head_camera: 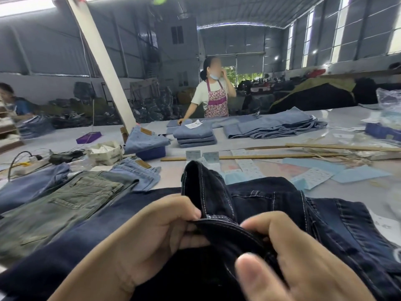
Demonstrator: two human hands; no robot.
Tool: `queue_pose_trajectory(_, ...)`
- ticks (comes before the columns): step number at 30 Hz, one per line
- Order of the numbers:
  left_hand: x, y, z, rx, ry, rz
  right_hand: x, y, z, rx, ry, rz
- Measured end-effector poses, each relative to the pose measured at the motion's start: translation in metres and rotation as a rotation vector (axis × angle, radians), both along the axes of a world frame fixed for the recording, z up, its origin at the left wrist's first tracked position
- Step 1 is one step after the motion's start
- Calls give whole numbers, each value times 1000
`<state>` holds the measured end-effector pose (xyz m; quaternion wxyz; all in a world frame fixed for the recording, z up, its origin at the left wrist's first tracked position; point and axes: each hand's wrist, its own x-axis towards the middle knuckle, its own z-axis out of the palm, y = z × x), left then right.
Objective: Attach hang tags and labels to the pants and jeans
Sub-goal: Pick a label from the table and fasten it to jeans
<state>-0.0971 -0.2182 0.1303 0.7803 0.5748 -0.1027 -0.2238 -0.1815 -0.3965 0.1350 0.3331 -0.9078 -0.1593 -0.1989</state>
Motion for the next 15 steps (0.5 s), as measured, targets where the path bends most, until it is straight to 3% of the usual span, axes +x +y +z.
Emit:
queue_pose_trajectory(1,-2,2,-4,-1,-22,-2,-2,0,-10,46,-26,-28)
queue_pose_trajectory(3,-6,1,-7,42,-73,16,-1,-9,-2,172,112,12)
queue_pose_trajectory(5,-5,-3,-7,108,-118,56,2,-12,10,114,204,109)
queue_pose_trajectory(6,-4,-4,-9,160,-155,75,4,-20,18,131,161,97)
queue_pose_trajectory(7,-4,-6,-8,211,-175,88,8,-18,29,32,200,102)
queue_pose_trajectory(9,-10,-14,1,309,-217,104,15,-27,37,121,201,57)
queue_pose_trajectory(15,-34,-36,24,560,-240,121,18,-20,38,173,249,208)
